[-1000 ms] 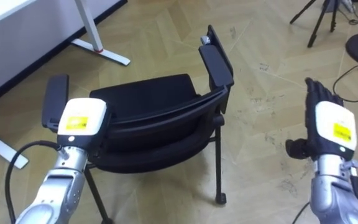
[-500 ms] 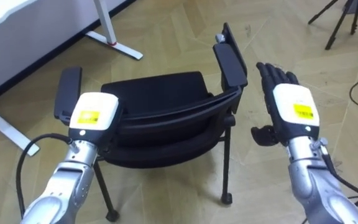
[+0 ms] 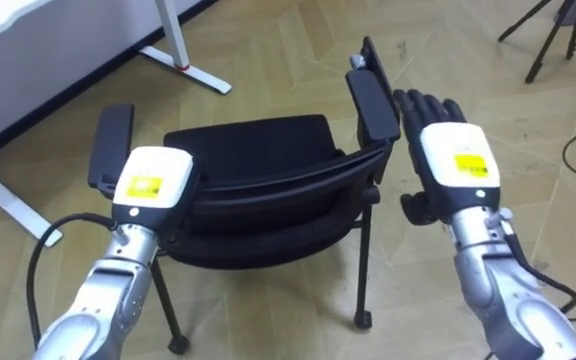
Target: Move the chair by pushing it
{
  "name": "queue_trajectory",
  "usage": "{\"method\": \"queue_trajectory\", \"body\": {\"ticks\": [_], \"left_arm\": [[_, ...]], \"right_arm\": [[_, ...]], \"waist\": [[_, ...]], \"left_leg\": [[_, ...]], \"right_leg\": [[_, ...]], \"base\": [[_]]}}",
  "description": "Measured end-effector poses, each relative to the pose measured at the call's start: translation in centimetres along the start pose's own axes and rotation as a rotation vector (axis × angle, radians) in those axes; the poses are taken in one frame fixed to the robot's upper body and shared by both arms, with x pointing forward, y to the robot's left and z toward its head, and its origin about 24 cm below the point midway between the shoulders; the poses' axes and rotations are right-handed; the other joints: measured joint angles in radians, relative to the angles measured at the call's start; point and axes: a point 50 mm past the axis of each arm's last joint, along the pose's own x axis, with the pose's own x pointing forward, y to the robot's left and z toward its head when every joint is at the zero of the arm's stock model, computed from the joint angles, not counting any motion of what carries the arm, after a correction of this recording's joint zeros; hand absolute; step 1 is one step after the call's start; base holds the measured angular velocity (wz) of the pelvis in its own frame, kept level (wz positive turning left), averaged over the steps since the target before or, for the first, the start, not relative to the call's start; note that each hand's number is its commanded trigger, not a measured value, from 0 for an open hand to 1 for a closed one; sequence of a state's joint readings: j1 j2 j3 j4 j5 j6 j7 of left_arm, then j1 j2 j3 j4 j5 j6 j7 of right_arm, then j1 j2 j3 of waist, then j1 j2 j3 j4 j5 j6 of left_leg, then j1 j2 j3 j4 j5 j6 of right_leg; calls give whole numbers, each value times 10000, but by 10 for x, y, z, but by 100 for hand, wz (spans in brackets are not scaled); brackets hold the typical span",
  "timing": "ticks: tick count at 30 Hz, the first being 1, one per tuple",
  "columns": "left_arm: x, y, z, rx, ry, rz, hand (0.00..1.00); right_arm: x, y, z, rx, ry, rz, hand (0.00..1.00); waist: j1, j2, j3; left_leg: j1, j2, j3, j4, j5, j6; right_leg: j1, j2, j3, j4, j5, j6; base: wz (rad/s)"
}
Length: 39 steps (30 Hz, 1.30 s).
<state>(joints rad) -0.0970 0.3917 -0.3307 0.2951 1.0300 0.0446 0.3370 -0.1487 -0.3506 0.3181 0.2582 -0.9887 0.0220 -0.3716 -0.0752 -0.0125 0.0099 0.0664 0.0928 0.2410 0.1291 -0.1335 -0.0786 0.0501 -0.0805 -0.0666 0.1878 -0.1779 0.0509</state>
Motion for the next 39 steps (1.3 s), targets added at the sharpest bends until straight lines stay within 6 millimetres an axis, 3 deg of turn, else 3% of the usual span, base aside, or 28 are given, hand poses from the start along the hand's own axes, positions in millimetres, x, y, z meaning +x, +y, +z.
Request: {"method": "queue_trajectory", "body": {"ticks": [7,15,27,36,39], "left_arm": [[2,2,3,146,-422,11,100],[4,3,8,81,-730,-14,100],[12,8,15,281,-1054,-67,100],[15,7,25,319,-1385,-33,100],[18,7,30,329,-1604,17,100]], "right_arm": [[8,-9,10,-409,-620,-378,0],[6,-3,18,-567,-1001,149,0],[16,-6,29,-1337,-1686,635,0],[13,7,44,-1580,-2350,1967,0],[10,13,45,-1657,-2412,2451,0]], "waist": [[117,-46,-4],[381,-78,1],[530,-351,-1],[679,-356,8],[825,-334,49]], "left_leg": [[-38,1,-37,0,0,0],[-32,3,-89,-2,0,0],[-126,1,-267,8,0,0],[-160,-10,-506,-1,0,0],[-192,-8,-528,-1,1,0]], "right_leg": [[1,-3,-78,-13,0,0],[2,-4,-169,-13,0,0],[1,-31,-427,-12,0,0],[98,-39,-654,-29,0,0],[101,-47,-739,-37,0,1]], "base": [[0],[0],[4],[7],[5]]}}
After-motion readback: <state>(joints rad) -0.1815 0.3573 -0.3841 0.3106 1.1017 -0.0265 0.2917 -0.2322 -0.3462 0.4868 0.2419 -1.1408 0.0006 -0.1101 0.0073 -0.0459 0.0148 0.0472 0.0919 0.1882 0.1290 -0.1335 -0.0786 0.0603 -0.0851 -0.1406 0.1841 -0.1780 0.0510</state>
